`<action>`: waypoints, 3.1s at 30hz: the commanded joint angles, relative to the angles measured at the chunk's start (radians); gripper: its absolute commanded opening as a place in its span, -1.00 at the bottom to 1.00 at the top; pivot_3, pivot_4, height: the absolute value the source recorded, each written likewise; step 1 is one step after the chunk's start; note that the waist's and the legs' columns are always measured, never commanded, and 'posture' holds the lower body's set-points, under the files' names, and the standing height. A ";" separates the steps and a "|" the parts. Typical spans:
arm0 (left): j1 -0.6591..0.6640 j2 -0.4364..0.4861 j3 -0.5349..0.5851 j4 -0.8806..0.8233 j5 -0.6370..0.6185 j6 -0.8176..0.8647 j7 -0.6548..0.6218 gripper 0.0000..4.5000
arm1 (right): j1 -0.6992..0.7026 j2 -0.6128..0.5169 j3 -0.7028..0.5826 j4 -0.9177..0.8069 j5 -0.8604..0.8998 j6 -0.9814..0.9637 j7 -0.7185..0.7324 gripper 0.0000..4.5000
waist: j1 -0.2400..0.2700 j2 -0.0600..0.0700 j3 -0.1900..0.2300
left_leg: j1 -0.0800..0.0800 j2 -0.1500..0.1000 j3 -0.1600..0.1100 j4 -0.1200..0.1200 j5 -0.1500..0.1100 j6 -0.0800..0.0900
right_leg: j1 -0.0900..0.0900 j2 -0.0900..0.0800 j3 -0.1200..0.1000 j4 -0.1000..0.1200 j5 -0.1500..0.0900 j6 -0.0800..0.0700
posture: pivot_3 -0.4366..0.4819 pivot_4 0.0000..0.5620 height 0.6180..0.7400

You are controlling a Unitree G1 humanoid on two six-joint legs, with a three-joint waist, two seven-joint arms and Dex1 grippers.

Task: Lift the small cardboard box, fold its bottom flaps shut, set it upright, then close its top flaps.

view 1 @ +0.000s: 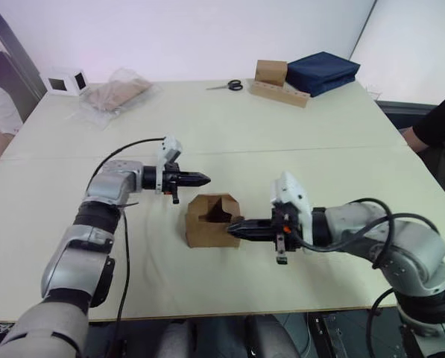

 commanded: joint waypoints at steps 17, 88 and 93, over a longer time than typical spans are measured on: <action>0.026 -0.042 -0.006 -0.129 0.023 -0.009 -0.090 -0.98 | -0.059 0.102 0.107 0.122 -0.143 -0.060 -0.071 -1.00 | 0.001 0.000 0.000 | 0.000 0.000 0.000 0.000 0.000 0.000 | 0.000 0.000 0.000 0.000 0.000 0.000 | -0.05 -0.47 1.00; 0.512 0.219 0.107 -0.961 -0.222 0.313 0.133 -0.98 | -0.039 0.107 0.092 0.184 -0.278 -0.179 -0.006 -1.00 | 0.002 0.000 0.000 | 0.000 0.001 0.000 0.000 0.000 0.000 | 0.001 0.000 0.000 0.000 0.000 0.000 | -0.05 -0.47 1.00; 0.529 0.173 0.075 -0.947 -0.209 0.294 0.191 -0.98 | -0.041 0.103 0.078 0.172 -0.272 -0.166 -0.008 -1.00 | 0.002 0.000 0.000 | 0.000 0.001 0.000 0.000 0.000 0.000 | 0.000 0.000 0.000 0.000 0.000 0.000 | -0.05 -0.47 1.00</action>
